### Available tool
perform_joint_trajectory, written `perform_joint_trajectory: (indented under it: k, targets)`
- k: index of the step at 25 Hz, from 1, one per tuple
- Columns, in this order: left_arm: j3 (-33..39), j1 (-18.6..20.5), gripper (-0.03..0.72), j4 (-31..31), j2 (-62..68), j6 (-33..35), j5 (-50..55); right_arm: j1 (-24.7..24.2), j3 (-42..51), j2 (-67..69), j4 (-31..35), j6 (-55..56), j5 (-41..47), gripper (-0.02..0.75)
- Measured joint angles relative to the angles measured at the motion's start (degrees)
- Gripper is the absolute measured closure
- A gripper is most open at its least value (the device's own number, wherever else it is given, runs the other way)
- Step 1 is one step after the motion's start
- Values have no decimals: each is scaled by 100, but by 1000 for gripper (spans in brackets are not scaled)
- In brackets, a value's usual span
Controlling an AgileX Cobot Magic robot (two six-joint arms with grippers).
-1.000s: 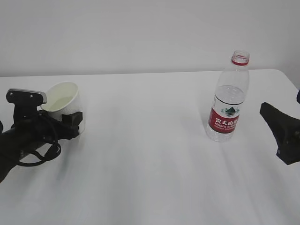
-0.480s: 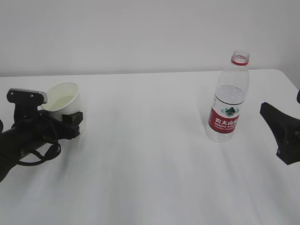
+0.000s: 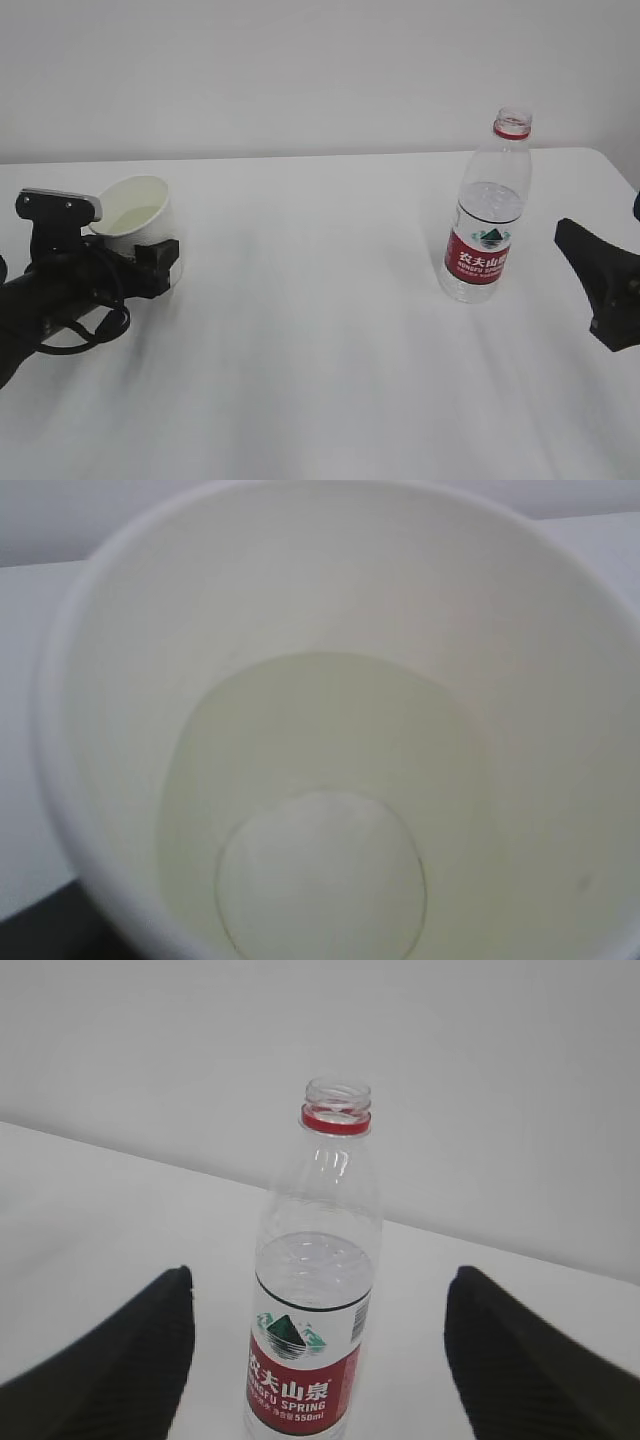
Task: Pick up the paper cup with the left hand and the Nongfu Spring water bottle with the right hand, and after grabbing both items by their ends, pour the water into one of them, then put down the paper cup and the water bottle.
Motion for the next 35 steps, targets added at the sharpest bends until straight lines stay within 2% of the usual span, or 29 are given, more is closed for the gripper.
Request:
perform_joint_trajectory:
  k: [4, 9, 16, 27, 35]
  targets:
    - [0, 0, 99, 49, 0, 0, 30, 0, 0, 0, 0, -9, 0, 146]
    - [0, 0, 86, 62, 0, 0, 33, 0, 0, 0, 0, -9, 0, 146]
    - [0, 0, 4, 243, 0, 0, 91, 0, 0, 0, 0, -9, 0, 145]
    - [21, 0, -3, 508, -154, 0, 248, 0, 0, 0, 0, -9, 0, 146]
    - [302, 0, -4, 531, -292, 0, 227, 0, 0, 0, 0, -9, 0, 146]
